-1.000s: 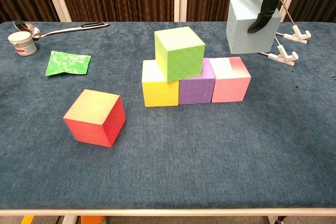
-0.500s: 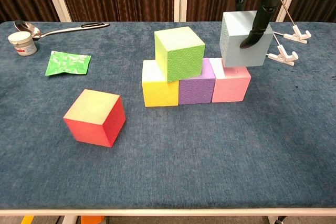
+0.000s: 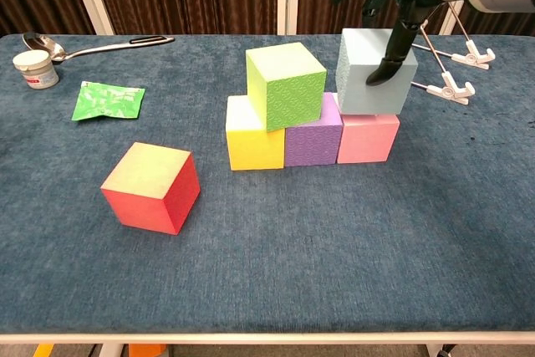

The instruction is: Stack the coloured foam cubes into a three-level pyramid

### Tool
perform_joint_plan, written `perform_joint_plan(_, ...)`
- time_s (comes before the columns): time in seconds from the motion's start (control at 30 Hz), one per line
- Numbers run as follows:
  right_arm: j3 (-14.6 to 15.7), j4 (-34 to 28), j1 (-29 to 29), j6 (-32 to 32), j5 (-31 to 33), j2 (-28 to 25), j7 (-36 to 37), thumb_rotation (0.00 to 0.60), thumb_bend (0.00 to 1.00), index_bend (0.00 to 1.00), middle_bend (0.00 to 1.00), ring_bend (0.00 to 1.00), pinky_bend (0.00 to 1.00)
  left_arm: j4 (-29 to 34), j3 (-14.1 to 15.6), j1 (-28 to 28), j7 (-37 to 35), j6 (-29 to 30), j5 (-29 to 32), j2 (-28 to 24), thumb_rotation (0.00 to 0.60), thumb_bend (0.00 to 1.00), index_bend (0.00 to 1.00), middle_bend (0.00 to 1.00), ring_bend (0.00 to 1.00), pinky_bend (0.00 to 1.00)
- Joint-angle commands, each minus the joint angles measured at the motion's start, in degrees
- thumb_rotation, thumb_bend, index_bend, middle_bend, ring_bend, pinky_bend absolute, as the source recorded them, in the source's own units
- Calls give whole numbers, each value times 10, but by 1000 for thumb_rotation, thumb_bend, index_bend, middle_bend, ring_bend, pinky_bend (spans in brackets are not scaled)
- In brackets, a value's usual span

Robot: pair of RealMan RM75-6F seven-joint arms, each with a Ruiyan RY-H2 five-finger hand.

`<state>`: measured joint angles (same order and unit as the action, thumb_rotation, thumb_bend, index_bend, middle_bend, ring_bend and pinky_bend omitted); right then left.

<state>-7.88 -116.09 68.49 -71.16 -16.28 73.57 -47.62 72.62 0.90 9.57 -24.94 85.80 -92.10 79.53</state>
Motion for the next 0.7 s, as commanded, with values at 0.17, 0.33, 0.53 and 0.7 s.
perform_joint_plan(0.17,-10,12,2,7,10,15,-8,600,148,0,650,147,0,-4,0,0,-3,0,0,1,600,0,146,88,0,76)
perform_joint_plan(0.33,-17,21,5,11,14,24,-13,600,148,0,650,148,0,-5,0,-1,-4,2,0,1,600,0,146,87,0,76)
perform_joint_plan(0.53,-22,25,9,15,23,34,-24,600,148,0,650,148,0,-7,1,-2,-6,1,0,2,600,0,146,88,0,77)
perform_joint_plan(0.7,-26,29,9,15,27,37,-26,600,148,0,650,148,0,-6,1,-3,-6,4,0,0,600,0,146,87,0,76)
